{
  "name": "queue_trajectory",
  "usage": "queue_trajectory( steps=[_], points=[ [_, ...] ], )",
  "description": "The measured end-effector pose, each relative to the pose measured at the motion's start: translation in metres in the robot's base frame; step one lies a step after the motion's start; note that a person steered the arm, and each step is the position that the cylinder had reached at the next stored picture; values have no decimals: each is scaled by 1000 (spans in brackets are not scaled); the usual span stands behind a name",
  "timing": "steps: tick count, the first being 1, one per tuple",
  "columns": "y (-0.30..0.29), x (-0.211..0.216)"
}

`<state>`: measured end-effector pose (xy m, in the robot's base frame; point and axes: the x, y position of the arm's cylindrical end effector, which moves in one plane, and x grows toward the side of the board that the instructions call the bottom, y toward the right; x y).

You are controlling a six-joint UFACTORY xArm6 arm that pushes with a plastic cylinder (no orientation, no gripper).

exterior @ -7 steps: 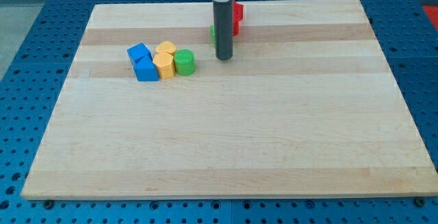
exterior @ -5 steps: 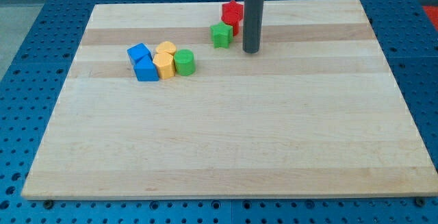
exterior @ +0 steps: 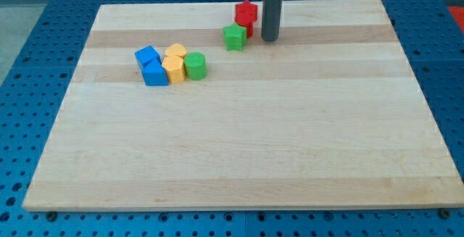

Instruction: Separate the green star and red circle from each other

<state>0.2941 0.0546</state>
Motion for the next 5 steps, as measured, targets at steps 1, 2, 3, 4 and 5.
queue_trajectory(
  steps=[1, 2, 3, 4, 5],
  points=[
    [-1, -2],
    [-20, -4],
    [-39, -5],
    [-71, -5],
    [-83, -4]
  ],
)
